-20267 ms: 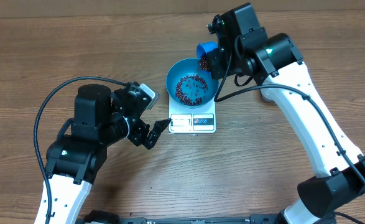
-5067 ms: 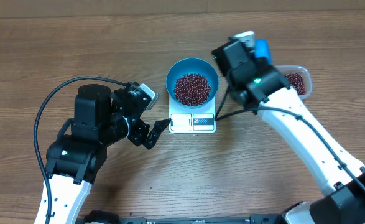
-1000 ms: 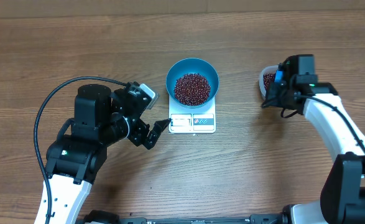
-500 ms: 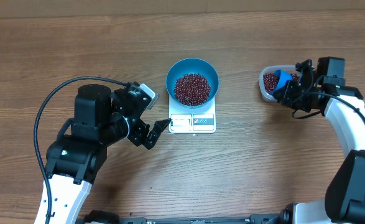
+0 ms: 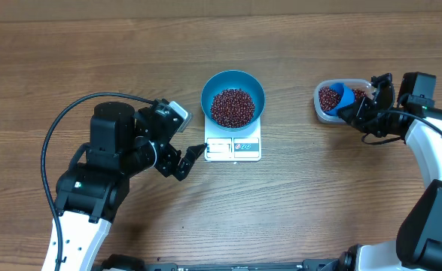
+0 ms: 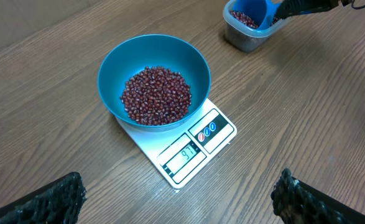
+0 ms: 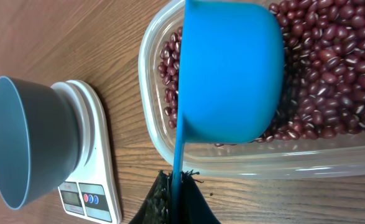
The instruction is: Scoop item into bowl and weigh 150g on scale
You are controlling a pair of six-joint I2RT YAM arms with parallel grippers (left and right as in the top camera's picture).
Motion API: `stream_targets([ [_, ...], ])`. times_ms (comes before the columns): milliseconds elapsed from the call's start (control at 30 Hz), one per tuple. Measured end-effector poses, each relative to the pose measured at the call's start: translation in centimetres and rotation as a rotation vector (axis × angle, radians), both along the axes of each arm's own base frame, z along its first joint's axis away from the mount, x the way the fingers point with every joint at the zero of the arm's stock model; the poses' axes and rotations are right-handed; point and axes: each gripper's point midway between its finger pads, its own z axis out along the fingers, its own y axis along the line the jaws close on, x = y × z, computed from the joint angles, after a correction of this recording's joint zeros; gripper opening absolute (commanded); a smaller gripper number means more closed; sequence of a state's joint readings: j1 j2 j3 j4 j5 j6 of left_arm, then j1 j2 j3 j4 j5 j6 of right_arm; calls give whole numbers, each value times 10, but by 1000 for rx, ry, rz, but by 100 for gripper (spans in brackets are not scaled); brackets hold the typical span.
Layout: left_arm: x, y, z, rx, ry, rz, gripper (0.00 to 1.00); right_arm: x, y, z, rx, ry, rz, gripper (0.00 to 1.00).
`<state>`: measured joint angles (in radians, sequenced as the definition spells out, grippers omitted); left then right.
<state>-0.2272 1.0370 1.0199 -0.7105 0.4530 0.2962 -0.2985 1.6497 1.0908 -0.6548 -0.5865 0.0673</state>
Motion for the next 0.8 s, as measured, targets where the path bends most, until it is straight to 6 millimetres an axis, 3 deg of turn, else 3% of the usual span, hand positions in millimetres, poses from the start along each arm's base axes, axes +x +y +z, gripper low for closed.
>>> stream_targets([
  [400,0,0,0,0,0,0,99,-2,-26,8,55,-36,-53,4],
  [800,0,0,0,0,0,0,99,-5,-40,30,210,-129,-58,4],
])
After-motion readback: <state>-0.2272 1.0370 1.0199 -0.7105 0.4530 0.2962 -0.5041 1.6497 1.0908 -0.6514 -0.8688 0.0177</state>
